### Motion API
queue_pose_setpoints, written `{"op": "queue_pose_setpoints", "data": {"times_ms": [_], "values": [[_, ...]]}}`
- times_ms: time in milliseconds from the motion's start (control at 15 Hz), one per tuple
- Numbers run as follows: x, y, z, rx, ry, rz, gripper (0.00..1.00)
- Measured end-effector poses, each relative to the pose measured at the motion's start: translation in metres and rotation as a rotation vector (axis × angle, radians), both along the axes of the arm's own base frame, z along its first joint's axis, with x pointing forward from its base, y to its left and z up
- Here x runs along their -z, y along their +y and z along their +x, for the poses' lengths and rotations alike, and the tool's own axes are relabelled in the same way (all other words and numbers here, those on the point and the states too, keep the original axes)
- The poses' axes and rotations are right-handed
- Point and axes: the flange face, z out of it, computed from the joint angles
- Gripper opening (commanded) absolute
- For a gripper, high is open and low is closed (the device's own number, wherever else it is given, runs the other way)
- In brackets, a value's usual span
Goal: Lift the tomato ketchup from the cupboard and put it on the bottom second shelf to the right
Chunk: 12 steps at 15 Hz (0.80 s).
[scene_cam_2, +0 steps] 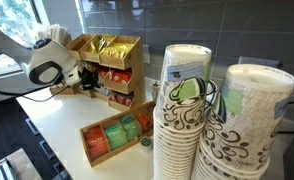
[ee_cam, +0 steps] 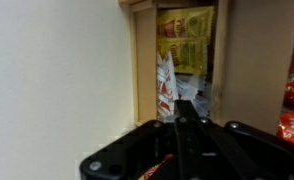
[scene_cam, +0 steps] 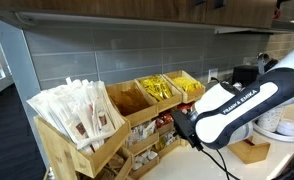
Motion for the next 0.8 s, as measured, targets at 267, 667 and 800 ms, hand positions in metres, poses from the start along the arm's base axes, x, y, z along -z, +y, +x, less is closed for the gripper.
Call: {"op": "queue_pose_setpoints", "data": {"times_ms": [267, 667, 800], "values": [[0.000, -0.009, 0.003, 0.018, -0.004, -0.031, 0.00], [-0.001, -0.003, 0.004, 0.023, -0.007, -0.055, 0.00], [0.001, 0.003, 0.004, 0.016, 0.007, -0.062, 0.00]]}}
